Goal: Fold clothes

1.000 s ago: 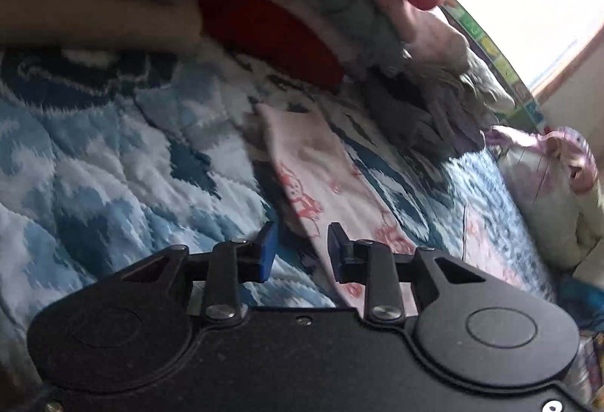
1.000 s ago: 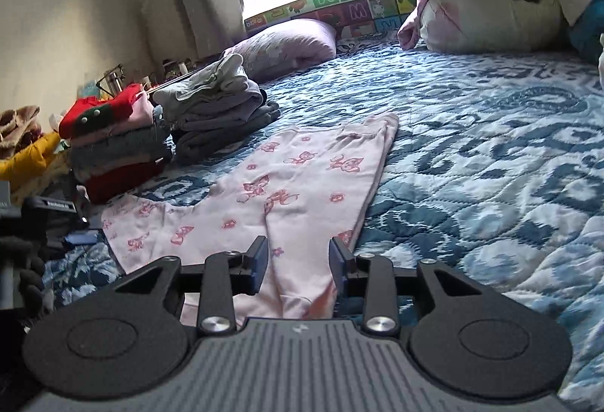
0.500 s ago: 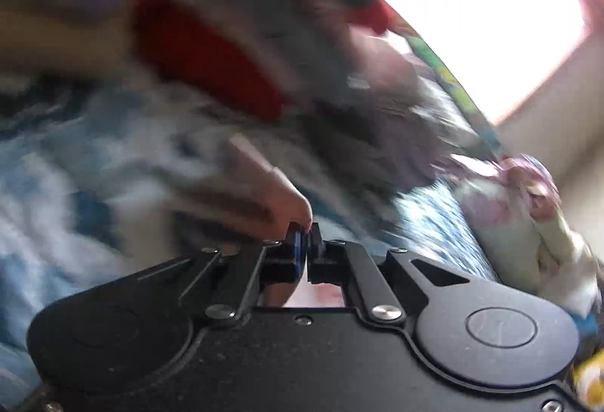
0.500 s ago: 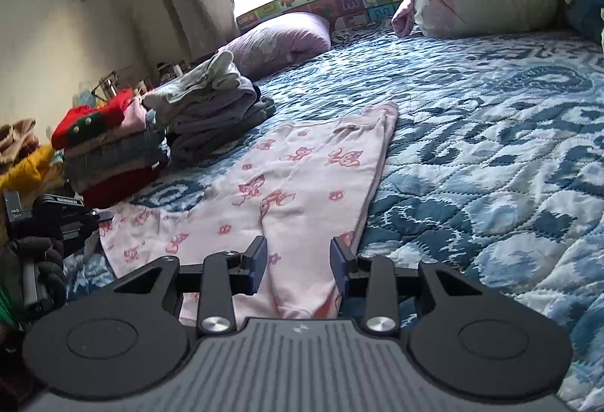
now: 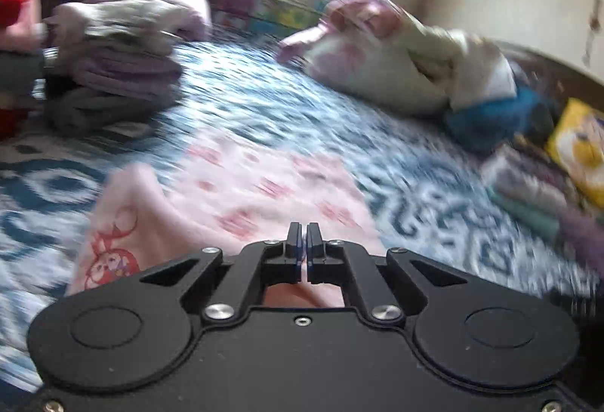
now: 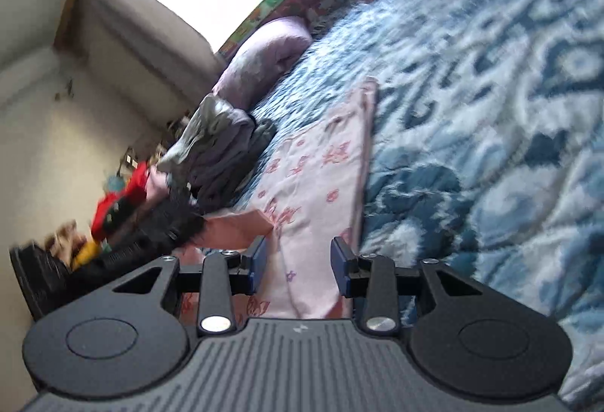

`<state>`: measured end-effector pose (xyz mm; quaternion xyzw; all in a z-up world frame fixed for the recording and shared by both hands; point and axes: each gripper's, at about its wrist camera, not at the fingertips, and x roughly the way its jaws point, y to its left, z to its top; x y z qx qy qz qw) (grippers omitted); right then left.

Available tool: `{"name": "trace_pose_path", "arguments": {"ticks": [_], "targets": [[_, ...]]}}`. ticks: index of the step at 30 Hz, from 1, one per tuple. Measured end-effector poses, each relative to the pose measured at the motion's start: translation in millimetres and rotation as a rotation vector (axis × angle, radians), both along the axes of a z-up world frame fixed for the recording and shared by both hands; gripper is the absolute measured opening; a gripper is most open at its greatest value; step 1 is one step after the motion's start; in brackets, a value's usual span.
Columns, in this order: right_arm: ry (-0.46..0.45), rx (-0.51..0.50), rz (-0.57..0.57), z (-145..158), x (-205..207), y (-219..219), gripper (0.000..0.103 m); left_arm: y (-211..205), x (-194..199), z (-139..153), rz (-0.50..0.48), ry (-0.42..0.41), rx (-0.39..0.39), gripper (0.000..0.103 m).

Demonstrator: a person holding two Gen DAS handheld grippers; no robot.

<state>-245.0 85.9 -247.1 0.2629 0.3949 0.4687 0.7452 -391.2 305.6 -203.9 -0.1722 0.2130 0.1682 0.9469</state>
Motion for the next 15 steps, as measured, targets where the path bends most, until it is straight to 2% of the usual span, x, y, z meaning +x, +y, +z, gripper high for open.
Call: {"name": "trace_pose_path", "arguments": {"ticks": [5, 8, 10, 13, 15], "targets": [[0.106, 0.061, -0.042, -11, 15, -14, 0.04, -28, 10, -8, -0.062, 0.029, 0.05, 0.0], [0.162, 0.103, -0.035, -18, 21, -15, 0.04, -39, 8, -5, -0.072, 0.02, 0.098, 0.0], [0.194, 0.121, -0.021, -22, 23, -12, 0.04, -41, 4, -5, -0.07, 0.046, 0.124, 0.0], [0.203, 0.114, -0.003, -24, 22, -1, 0.04, -31, -11, 1, -0.064, 0.047, 0.097, 0.0], [0.18, 0.097, 0.027, -19, 18, 9, 0.04, -18, -26, 11, -0.032, 0.004, 0.065, 0.002]]}}
